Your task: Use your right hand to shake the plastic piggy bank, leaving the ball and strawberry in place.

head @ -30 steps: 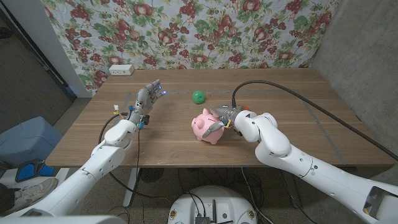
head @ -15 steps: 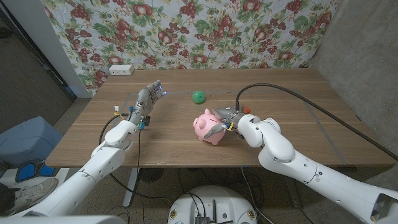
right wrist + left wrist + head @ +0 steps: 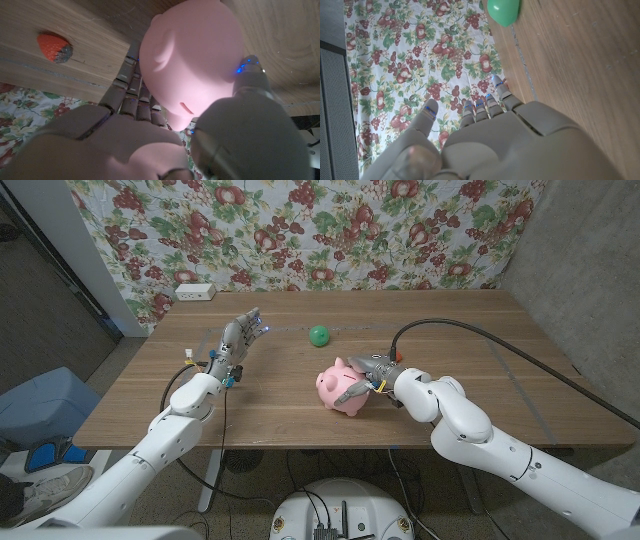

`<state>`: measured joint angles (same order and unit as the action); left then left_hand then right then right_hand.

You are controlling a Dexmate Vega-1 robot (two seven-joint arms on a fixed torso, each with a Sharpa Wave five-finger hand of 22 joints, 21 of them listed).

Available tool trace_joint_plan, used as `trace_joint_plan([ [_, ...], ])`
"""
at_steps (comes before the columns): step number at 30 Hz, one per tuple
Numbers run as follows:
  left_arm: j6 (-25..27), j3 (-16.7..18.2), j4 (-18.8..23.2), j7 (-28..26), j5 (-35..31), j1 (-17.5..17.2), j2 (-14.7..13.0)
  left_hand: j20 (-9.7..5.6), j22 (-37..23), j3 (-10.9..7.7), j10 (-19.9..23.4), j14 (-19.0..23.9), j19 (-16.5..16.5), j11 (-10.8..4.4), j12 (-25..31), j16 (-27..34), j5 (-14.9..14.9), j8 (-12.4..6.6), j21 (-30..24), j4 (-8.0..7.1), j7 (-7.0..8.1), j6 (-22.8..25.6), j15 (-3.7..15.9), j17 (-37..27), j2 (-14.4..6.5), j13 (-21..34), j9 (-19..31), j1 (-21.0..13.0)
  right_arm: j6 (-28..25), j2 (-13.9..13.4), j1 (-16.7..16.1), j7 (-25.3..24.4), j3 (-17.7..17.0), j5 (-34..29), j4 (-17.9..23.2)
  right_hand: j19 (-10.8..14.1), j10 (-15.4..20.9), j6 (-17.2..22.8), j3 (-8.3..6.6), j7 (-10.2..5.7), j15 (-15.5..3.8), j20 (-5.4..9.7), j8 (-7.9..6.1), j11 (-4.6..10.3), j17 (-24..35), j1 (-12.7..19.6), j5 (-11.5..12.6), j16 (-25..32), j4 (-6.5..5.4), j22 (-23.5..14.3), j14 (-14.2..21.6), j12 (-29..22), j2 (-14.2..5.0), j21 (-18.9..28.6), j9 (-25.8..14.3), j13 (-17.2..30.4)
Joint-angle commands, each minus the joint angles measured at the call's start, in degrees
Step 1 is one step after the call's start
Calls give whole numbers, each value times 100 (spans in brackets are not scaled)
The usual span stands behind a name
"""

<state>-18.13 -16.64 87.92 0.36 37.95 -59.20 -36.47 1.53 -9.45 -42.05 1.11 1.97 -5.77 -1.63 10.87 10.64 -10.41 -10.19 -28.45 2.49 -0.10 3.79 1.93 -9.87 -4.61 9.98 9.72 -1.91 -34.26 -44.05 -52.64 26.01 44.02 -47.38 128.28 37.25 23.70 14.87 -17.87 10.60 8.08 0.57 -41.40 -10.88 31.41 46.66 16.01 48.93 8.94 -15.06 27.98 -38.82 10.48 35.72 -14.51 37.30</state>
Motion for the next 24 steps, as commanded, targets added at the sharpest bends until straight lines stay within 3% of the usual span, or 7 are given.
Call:
trace_joint_plan([
  [1, 4, -28, -17, 2, -24, 43, 22, -4, -23, 1, 24, 47, -53, -31, 15, -4, -38, -17, 13, 40, -14, -2, -9, -16, -205, 24, 26, 44, 100, -149, -236, -818, -264, 373, 101, -38, 3514, 4202, -836, -783, -1989, -3, -136, 1450, 2756, 1107, 319, 578, 40, -19, 2497, -760, -1177, 65, -279, 724],
  [15, -11, -26, 27, -52, -76, 61, 23, 2, -24, -3, 24, 55, -70, -26, 14, -5, -37, -19, 48, 54, -14, -3, -14, -13, -202, 24, 26, 37, 469, -221, -578, -1943, -570, 854, 70, -50, 3573, 4234, -966, -725, -1985, -28, -280, 1435, 3098, 1078, 567, 652, 52, -2, 2568, -897, -1078, 197, -491, 1007],
  [24, 4, -25, 110, -115, -102, 20, 18, 7, -25, -3, 20, 57, -79, -20, 13, -7, -37, -20, 69, 60, -16, -2, -19, -13, -201, 24, 26, 36, 654, -270, -798, -2412, -878, 1405, 101, -64, 3604, 4261, -1023, -718, -1989, -38, -343, 1448, 3250, 1053, 676, 680, 41, 8, 2583, -903, -1049, 249, -582, 1036],
])
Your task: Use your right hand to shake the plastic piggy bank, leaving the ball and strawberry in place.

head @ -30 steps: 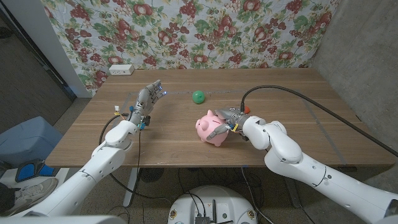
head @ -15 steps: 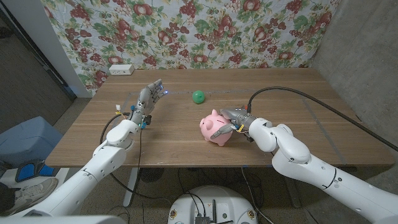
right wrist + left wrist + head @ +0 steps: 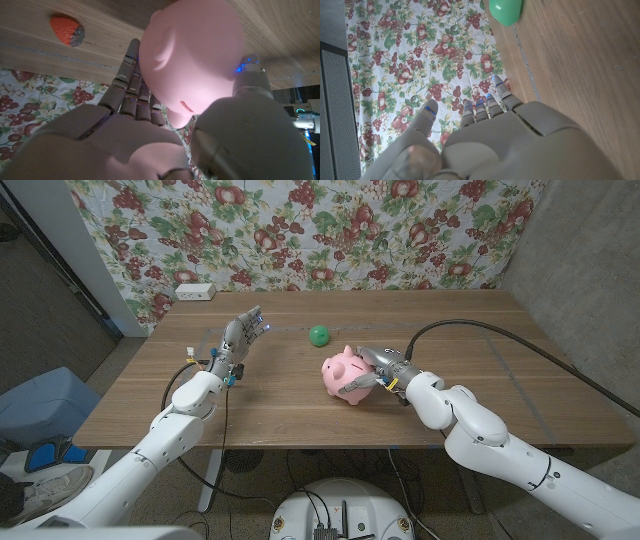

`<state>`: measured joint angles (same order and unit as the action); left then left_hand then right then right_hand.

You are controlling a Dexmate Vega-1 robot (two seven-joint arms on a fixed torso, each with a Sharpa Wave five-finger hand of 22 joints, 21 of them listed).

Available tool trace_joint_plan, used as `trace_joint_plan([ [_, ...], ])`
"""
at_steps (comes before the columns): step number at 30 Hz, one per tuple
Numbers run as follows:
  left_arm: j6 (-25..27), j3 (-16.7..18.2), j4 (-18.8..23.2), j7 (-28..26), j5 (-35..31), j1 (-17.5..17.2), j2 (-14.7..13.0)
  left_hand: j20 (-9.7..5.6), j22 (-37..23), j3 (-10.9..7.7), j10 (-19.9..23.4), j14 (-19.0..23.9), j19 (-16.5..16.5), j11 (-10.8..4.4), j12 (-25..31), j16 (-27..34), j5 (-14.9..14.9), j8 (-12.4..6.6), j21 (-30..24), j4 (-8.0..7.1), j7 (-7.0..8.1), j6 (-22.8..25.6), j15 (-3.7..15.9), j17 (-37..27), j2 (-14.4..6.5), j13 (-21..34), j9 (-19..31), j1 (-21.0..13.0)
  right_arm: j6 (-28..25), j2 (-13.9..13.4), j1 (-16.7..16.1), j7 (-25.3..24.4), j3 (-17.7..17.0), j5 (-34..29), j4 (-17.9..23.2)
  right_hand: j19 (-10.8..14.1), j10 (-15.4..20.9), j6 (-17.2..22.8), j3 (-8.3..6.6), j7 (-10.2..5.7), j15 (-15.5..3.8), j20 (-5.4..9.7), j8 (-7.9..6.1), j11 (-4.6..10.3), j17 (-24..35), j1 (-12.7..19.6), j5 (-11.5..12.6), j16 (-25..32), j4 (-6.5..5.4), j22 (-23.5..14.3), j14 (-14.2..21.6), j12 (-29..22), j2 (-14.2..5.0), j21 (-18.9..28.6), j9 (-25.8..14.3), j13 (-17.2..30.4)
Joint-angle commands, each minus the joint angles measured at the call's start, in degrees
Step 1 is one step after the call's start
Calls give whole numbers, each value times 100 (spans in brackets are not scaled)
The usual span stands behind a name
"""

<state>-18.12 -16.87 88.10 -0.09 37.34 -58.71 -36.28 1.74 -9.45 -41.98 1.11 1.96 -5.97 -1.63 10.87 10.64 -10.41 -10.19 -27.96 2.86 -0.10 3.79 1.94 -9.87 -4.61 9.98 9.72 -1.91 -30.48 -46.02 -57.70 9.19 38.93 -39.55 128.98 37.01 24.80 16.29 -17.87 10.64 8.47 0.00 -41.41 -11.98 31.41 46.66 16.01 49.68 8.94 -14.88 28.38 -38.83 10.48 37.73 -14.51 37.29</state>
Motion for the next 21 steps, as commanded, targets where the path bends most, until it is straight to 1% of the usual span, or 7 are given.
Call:
trace_joint_plan([
  [1, 5, -4, 99, -74, -46, -31, -2, -17, -25, -11, 22, 58, -60, -19, 14, -7, -36, -19, 23, 23, -14, -3, -20, -13, -200, 24, 26, 37, 327, -80, -318, -780, -421, 729, 26, -42, 3505, 4118, -1029, -721, -2016, 23, -348, 1558, 3267, 1050, 687, 609, 40, -9, 2546, -902, -1046, 55, -593, 1033],
  [3, 5, -4, 111, -85, -47, -39, 2, -15, -26, -11, 28, 59, -61, -10, 17, -7, -36, -18, 30, 25, -14, -6, -21, -13, -200, 24, 26, 37, 379, -92, -342, -928, -439, 757, 2, -49, 3507, 4113, -1042, -720, -1962, 21, -362, 1553, 3318, 1033, 721, 618, 34, -5, 2538, -907, -1032, 70, -621, 1051],
  [7, 10, -6, 135, -94, -60, -45, -4, -15, -26, -11, 25, 60, -68, -16, 15, -7, -36, -20, 36, 26, -16, -3, -19, -13, -201, 24, 26, 37, 485, -108, -386, -1147, -490, 873, -36, -55, 3497, 4107, -1076, -714, -1986, 19, -389, 1524, 3413, 1014, 786, 642, 29, 1, 2553, -911, -1017, 103, -675, 1084],
  [12, -10, 6, 170, -130, -79, -66, -3, -11, -26, -11, 20, 60, -72, -20, 13, -8, -35, -19, 49, 29, -19, -7, -22, -13, -200, 24, 26, 36, 594, -125, -427, -1373, -549, 985, -67, -65, 3516, 4107, -1109, -715, -1993, 27, -410, 1541, 3494, 999, 844, 656, 26, 8, 2556, -914, -1006, 131, -717, 1096],
  [21, -11, 25, 243, -188, -80, -131, -1, -11, -27, -12, 18, 86, -83, -17, 13, 0, -35, -21, 73, 37, -14, -2, -45, -12, -198, 24, 26, 35, 775, -135, -541, -1724, -717, 1262, -112, -80, 3541, 4121, -1172, -699, -2009, 24, -428, 1515, 3635, 973, 949, 678, 26, 22, 2560, -921, -977, 183, -753, 1122],
])
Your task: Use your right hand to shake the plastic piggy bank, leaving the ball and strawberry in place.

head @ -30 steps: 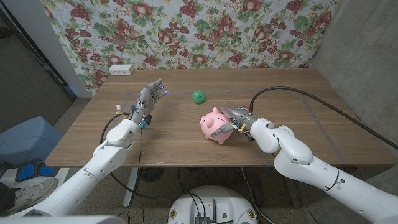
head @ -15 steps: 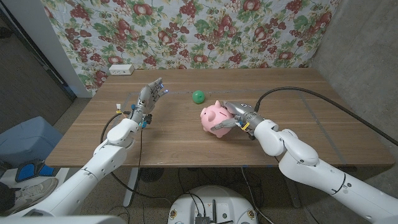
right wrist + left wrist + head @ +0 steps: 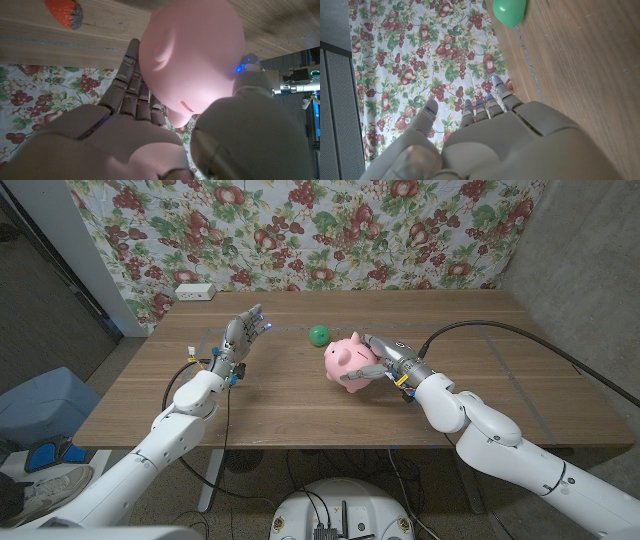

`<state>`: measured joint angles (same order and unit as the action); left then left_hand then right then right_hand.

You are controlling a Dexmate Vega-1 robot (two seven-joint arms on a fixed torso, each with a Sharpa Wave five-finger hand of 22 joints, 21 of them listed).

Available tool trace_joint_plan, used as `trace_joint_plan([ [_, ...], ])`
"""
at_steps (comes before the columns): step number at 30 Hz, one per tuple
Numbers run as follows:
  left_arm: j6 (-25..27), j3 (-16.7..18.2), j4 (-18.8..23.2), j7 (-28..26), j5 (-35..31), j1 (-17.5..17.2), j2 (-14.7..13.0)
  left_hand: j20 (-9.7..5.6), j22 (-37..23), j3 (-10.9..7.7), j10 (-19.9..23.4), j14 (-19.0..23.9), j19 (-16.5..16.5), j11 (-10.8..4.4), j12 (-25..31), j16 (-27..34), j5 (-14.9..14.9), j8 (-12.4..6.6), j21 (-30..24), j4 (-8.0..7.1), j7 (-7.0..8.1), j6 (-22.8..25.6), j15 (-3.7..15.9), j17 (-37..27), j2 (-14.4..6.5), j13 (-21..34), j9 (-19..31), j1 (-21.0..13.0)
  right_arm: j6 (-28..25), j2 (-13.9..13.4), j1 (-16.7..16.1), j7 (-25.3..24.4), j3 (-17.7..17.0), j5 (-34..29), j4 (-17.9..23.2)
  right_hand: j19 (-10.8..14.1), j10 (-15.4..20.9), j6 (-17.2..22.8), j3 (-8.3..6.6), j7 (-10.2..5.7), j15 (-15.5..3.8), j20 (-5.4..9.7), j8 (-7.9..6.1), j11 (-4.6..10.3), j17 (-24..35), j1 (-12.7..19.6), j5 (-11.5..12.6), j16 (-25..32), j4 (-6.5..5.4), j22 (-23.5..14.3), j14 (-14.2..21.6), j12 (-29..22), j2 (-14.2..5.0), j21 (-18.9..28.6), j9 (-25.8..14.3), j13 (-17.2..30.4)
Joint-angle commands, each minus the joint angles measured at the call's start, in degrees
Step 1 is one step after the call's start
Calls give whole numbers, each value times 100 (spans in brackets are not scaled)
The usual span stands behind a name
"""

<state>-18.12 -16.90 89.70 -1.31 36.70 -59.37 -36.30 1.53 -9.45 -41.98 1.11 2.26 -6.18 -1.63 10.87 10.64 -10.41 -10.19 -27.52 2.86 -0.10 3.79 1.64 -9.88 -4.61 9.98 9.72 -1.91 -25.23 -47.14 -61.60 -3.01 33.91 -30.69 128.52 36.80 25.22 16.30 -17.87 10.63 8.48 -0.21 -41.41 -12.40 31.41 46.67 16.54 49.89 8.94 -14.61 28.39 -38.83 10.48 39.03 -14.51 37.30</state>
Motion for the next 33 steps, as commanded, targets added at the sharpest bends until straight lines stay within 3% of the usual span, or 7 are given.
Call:
trace_joint_plan([
  [1, -16, 25, 82, -66, -20, -66, 5, 10, -27, -12, 17, 54, -64, -16, 12, -1, -34, -21, 31, 38, -15, -3, -18, -12, -198, 24, 26, 35, 276, -25, -172, -533, -251, 439, -70, -61, 3496, 4122, -1177, -696, -2009, 42, -427, 1556, 3644, 970, 904, 660, 25, -4, 2562, -926, -976, 57, -752, 1135],
  [15, -4, -2, 110, -99, -63, -65, 20, 33, -28, -15, 19, 77, -75, -10, 14, 1, -33, -30, 73, 49, 10, 22, -35, -12, -197, 24, 26, 33, 603, -9, -447, -1163, -636, 946, -181, -85, 3518, 4125, -1274, -689, -2042, 35, -443, 1576, 3808, 911, 1063, 688, 15, 21, 2565, -945, -938, 143, -801, 1199],
  [33, 14, 8, 185, -231, -119, -111, 39, 34, -29, -16, 13, 96, -100, -5, 12, 0, -32, -31, 117, 64, 14, 36, -51, -12, -193, 24, 26, 31, 1118, 8, -608, -1559, -971, 1469, -351, -124, 3505, 4127, -1379, -673, -2033, 36, -434, 1556, 3879, 852, 1221, 726, 12, 48, 2570, -965, -898, 237, -817, 1285],
])
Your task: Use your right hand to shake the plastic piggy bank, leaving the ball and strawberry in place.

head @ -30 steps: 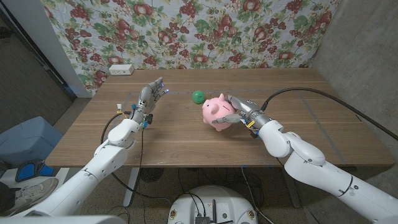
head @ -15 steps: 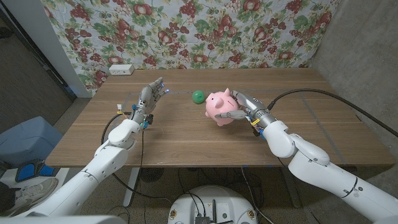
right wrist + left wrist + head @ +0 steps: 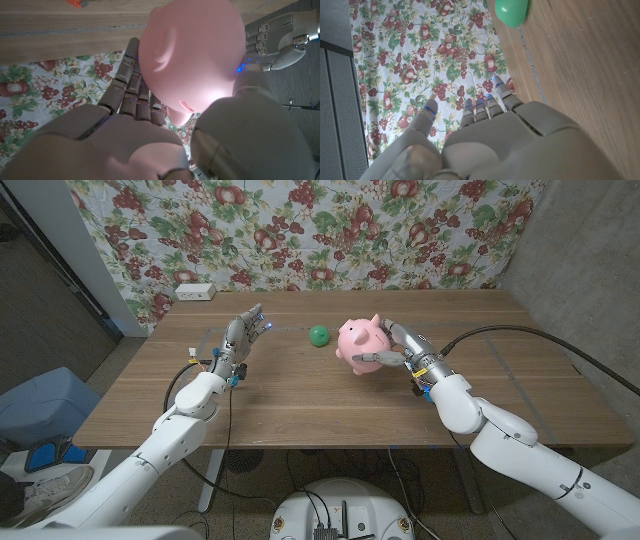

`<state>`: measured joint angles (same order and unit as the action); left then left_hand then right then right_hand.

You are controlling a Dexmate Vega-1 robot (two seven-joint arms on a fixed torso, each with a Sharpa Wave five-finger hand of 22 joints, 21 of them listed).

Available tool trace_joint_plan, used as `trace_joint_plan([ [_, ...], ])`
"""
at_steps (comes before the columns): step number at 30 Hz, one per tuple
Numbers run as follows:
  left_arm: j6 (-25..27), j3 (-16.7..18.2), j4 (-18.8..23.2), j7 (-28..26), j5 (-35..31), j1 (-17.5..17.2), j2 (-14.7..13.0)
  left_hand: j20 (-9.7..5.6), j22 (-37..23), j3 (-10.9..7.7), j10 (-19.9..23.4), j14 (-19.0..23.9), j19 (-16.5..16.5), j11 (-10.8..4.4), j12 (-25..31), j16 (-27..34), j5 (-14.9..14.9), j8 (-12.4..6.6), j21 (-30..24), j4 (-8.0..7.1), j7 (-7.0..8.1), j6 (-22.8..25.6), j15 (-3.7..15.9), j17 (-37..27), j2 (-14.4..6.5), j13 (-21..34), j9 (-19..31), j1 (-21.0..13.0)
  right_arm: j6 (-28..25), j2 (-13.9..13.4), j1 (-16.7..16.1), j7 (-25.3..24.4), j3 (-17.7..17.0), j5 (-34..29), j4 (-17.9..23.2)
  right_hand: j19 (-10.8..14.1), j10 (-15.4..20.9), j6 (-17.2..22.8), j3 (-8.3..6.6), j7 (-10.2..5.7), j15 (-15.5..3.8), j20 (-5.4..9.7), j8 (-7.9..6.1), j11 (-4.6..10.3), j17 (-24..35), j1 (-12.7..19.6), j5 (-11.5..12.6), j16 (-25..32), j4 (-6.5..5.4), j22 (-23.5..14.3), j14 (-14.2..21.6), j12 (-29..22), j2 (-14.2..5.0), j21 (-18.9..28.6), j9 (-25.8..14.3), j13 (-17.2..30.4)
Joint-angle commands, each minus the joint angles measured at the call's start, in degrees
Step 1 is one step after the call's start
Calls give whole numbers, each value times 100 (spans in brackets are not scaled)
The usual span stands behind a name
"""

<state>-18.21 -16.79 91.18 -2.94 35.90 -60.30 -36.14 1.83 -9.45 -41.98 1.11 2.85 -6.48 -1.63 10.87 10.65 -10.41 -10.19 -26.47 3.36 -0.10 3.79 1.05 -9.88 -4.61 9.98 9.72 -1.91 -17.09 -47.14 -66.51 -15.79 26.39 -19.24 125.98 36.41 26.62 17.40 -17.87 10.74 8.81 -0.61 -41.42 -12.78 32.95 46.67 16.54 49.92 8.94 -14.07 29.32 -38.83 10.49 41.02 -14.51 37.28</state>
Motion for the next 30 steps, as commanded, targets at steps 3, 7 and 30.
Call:
trace_joint_plan([
  [3, 23, -8, 35, -77, -41, -15, 36, 4, -30, -16, 13, 38, -75, -11, 12, 0, -32, -30, 19, 16, 16, 37, 10, -12, -194, 24, 25, 32, 339, -1, -144, -322, -254, 356, -109, -89, 3373, 4015, -1391, -686, -2061, 70, -435, 1596, 3729, 842, 1240, 728, 11, -3, 2474, -956, -893, 51, -825, 1273],
  [7, 17, -28, 12, -78, -55, 11, 60, 6, -30, -17, 14, 42, -77, -9, 13, 0, -32, -29, 30, 18, 17, 37, 7, -12, -195, 24, 25, 31, 369, -12, -178, -363, -303, 399, -112, -98, 3361, 4008, -1414, -698, -2068, 74, -435, 1585, 3733, 829, 1271, 735, 10, 3, 2470, -967, -886, 72, -837, 1308],
  [30, 31, -45, -14, -103, -68, 46, 88, 1, -31, -16, 13, 41, -100, -18, 13, -7, -30, -24, 90, 26, 23, 37, 13, -15, -194, 24, 23, 36, 1281, 302, -393, -968, -683, 877, -546, -146, 3359, 4001, -1535, -694, -2069, 74, -416, 1608, 3741, 735, 1430, 778, 0, 40, 2433, -943, -848, 212, -853, 1324],
])
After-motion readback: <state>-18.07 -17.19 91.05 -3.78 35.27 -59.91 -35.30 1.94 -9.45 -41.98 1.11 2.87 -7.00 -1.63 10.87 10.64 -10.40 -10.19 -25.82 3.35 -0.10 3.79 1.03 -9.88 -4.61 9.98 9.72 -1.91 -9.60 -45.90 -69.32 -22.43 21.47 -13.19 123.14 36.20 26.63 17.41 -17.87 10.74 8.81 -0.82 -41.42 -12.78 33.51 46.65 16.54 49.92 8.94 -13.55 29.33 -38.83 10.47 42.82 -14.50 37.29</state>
